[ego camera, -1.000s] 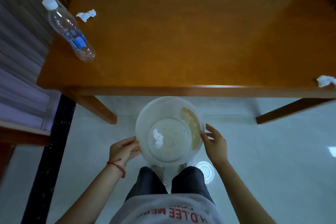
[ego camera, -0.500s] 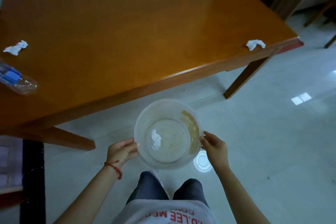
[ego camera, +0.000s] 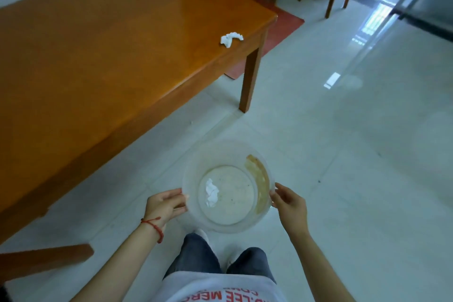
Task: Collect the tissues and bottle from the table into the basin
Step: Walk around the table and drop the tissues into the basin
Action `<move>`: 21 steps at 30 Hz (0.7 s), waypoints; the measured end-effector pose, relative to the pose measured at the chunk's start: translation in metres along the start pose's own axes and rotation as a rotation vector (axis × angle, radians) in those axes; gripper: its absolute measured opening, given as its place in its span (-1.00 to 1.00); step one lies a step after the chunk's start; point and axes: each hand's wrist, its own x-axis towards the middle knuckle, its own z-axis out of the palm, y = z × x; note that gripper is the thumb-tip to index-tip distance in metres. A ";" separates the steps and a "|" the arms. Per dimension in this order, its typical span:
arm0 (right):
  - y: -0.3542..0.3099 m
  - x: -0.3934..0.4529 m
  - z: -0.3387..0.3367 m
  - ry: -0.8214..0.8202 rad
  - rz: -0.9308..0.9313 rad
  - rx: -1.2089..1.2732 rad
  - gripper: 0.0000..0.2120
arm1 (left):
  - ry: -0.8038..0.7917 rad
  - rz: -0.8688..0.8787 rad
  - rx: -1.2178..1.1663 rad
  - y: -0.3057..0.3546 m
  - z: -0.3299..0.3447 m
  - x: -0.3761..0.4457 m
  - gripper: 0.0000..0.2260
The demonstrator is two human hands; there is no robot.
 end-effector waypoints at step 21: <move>0.052 -0.020 -0.097 0.532 0.166 0.216 -0.73 | -0.450 -0.047 0.325 0.032 0.171 0.030 -0.75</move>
